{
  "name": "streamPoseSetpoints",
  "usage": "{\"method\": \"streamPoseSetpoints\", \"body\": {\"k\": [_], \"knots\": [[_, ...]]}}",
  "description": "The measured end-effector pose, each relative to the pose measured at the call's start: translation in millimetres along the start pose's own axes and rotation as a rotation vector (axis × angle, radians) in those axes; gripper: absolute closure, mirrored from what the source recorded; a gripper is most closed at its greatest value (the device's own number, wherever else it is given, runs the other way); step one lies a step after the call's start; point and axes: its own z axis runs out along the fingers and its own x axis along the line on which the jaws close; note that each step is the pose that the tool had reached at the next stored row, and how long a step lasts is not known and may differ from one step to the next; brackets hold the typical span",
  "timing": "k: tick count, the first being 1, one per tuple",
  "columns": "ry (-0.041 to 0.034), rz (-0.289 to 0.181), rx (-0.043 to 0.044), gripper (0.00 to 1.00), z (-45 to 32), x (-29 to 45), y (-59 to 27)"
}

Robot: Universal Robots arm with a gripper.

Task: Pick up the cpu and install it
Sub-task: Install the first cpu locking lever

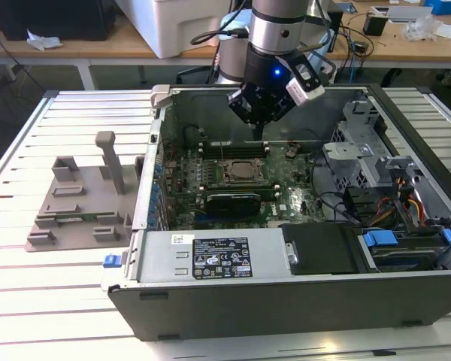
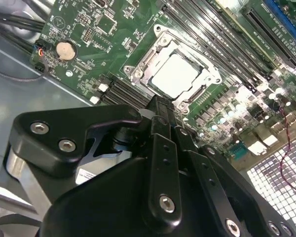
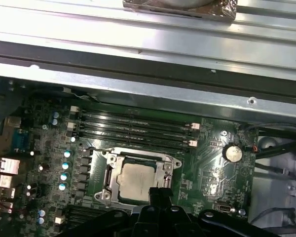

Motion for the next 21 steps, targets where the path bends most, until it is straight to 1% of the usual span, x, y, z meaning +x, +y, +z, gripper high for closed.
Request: {"method": "streamPoseSetpoints", "body": {"k": [1, 2, 4, 10, 11, 12, 14, 15, 18, 21], "knots": [[-0.0002, 0.000, 0.0001, 0.89, 0.1, 5.3, 0.7], [-0.0005, 0.000, -0.0001, 0.89, 0.5, 12.4, 1.9], [-0.0005, 0.000, 0.0000, 0.89, 1.0, 20.6, 4.5], [-0.0006, 0.000, -0.0001, 0.89, 2.2, 39.7, 13.4], [-0.0006, 0.000, -0.0001, 0.89, 2.7, 46.8, 16.0], [-0.0006, 0.000, -0.0001, 0.89, 3.0, 52.0, 17.7], [-0.0005, 0.000, 0.0000, 0.89, 3.6, 59.1, 20.5], [-0.0006, 0.001, -0.0001, 0.89, 4.8, 65.3, 23.4], [-0.0006, 0.001, 0.0000, 0.89, 7.4, 73.4, 27.9], [-0.0005, 0.001, 0.0000, 0.89, 12.6, 75.7, 31.5]]}}
